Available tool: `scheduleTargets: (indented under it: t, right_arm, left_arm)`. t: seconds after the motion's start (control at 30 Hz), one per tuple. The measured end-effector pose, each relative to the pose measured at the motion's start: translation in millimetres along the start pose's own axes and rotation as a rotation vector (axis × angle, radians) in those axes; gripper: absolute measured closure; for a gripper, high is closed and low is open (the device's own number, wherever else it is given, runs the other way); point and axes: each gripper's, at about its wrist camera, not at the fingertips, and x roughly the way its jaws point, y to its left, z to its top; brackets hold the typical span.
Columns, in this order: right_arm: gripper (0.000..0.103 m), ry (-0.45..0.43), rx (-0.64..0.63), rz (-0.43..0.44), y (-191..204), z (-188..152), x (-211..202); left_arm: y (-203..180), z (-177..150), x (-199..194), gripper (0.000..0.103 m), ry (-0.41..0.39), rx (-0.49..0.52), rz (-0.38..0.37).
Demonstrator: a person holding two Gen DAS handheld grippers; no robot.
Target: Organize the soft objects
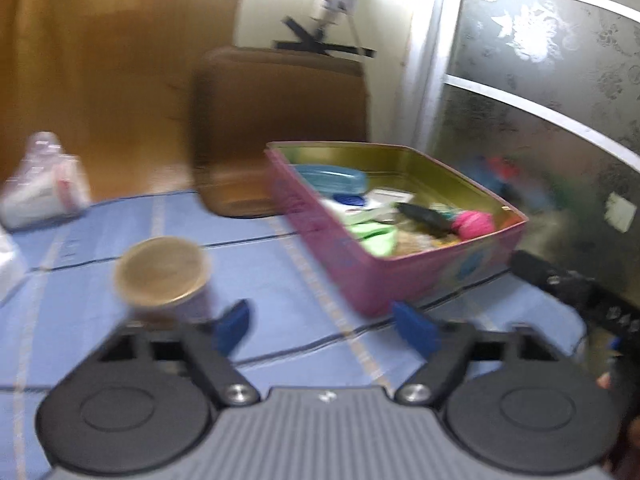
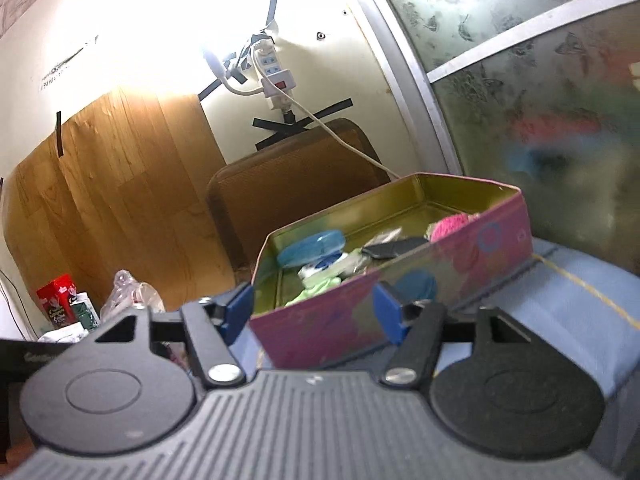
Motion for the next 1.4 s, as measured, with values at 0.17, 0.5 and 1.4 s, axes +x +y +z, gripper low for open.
scheduleTargets:
  t: [0.17,0.5,1.4]
  right_arm:
    - [0.021,-0.016,0.008,-0.005,21,-11,-23]
    - [0.006,-0.009,-0.011,0.012,36,-13,-29]
    - [0.005,0.058,-0.032,0.028,41,-27,-2]
  left_arm:
    - [6,-21,-28,0.000,-0.036,0.016,0.089]
    - [18,-41,-30,0.000,0.034,0.002,0.182]
    - [38,-45,-4,0.000,0.074,0.008,0.268]
